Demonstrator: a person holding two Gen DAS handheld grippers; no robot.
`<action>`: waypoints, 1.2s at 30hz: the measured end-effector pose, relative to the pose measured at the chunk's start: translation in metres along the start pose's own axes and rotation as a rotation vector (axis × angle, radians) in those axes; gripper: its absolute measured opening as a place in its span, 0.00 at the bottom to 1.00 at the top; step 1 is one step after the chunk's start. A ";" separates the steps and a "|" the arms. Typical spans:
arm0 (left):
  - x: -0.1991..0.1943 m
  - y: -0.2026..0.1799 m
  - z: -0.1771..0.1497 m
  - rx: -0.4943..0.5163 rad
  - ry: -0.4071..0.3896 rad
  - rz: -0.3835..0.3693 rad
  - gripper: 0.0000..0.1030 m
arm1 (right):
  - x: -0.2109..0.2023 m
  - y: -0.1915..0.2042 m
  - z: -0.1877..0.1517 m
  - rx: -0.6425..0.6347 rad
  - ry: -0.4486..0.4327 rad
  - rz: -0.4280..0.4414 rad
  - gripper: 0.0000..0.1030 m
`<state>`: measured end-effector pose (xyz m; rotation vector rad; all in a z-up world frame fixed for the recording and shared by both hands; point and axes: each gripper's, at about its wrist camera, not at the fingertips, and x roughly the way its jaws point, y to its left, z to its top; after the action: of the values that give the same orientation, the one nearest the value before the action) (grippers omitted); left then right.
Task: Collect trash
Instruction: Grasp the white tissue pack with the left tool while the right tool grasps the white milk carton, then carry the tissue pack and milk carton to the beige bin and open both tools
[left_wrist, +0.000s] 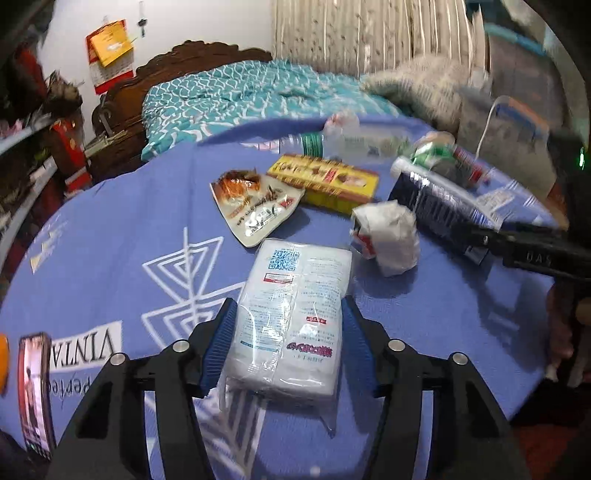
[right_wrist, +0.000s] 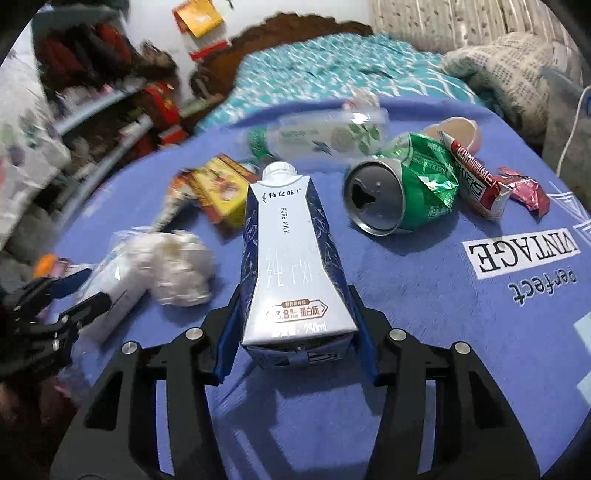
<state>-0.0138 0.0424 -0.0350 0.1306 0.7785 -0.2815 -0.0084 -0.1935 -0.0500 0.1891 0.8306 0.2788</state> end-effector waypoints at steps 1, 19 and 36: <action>-0.015 0.004 0.000 -0.020 -0.038 -0.047 0.52 | -0.010 0.001 -0.003 -0.003 -0.029 0.004 0.52; 0.056 -0.295 0.150 0.347 -0.100 -0.679 0.53 | -0.176 -0.199 -0.075 0.431 -0.380 -0.483 0.52; 0.189 -0.520 0.184 0.410 0.189 -0.707 0.84 | -0.213 -0.351 -0.095 0.767 -0.423 -0.555 0.68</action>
<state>0.0826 -0.5326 -0.0454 0.2685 0.9290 -1.1143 -0.1570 -0.5876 -0.0597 0.6924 0.5035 -0.6024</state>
